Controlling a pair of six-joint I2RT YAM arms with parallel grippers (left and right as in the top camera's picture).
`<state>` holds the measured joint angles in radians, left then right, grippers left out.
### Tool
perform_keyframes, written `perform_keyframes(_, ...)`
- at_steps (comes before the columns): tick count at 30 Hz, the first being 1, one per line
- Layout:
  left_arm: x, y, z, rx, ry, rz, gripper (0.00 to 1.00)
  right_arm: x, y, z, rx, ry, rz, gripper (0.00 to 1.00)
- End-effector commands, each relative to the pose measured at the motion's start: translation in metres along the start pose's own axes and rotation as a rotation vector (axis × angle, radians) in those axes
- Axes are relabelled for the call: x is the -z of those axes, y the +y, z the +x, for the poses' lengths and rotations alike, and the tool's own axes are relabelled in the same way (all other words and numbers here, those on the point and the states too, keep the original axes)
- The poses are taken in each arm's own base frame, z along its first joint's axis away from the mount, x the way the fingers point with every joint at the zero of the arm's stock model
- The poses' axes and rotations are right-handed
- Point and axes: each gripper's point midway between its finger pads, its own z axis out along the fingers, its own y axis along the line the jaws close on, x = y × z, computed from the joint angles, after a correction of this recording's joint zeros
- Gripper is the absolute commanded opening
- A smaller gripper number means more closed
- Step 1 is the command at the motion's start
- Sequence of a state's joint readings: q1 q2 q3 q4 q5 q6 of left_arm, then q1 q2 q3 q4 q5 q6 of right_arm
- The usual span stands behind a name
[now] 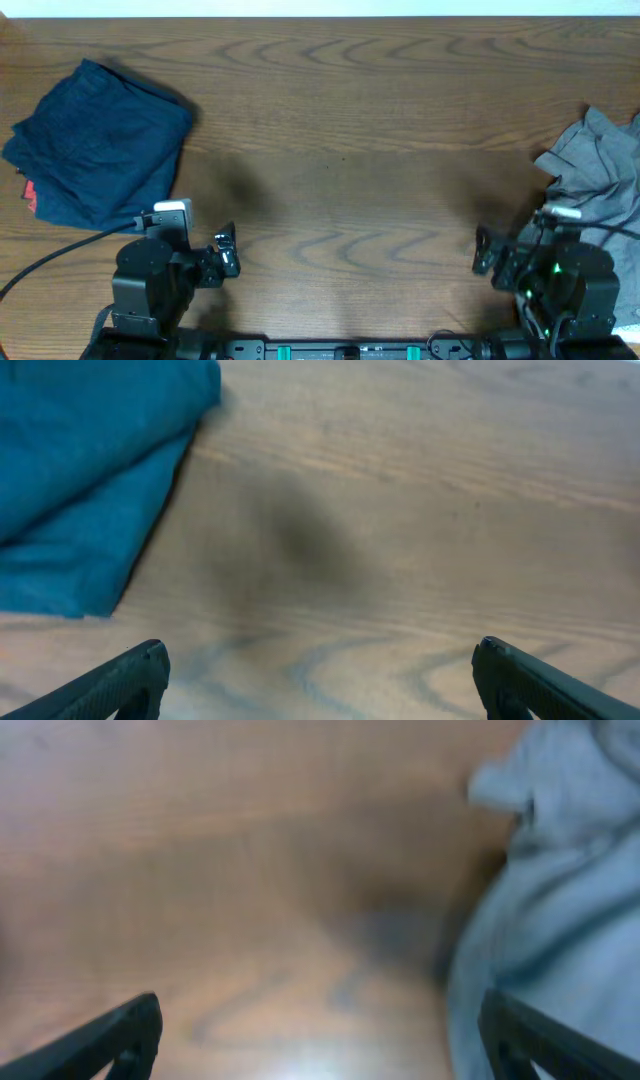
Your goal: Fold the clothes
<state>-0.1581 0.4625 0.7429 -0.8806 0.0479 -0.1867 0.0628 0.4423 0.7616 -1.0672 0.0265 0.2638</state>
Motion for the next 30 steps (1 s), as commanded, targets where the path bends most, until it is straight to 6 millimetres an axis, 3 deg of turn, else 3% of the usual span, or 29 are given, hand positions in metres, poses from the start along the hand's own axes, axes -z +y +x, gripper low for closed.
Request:
perform_keyframes(1, 0.0, 0.003, 0.002, 0.015, 0.004, -0.016, 0.98, 0.0, -0.008, 0.023, -0.005, 0.086, 0.034, 0.99)
perform_keyframes(13, 0.0, 0.003, 0.002, 0.015, 0.003, -0.015, 0.98, 0.0, -0.009, 0.024, -0.009, 0.092, 0.04, 0.99)
perform_keyframes(17, 0.0, 0.003, 0.002, 0.015, 0.003, -0.015, 0.98, 0.01, -0.004, 0.021, 0.012, 0.025, 0.002, 0.99)
perform_keyframes(21, 0.0, 0.003, 0.002, 0.015, 0.003, -0.015, 0.98, 0.012, 0.001, 0.004, 0.07, -0.132, -0.037, 0.99)
perform_keyframes(24, 0.0, 0.003, 0.002, 0.015, 0.003, -0.015, 0.98, 0.001, 0.006, -0.008, 0.123, -0.276, -0.075, 0.99)
perform_keyframes(30, 0.0, 0.003, 0.002, 0.015, 0.003, -0.015, 0.98, -0.036, 0.016, -0.013, 0.136, -0.48, -0.148, 0.99)
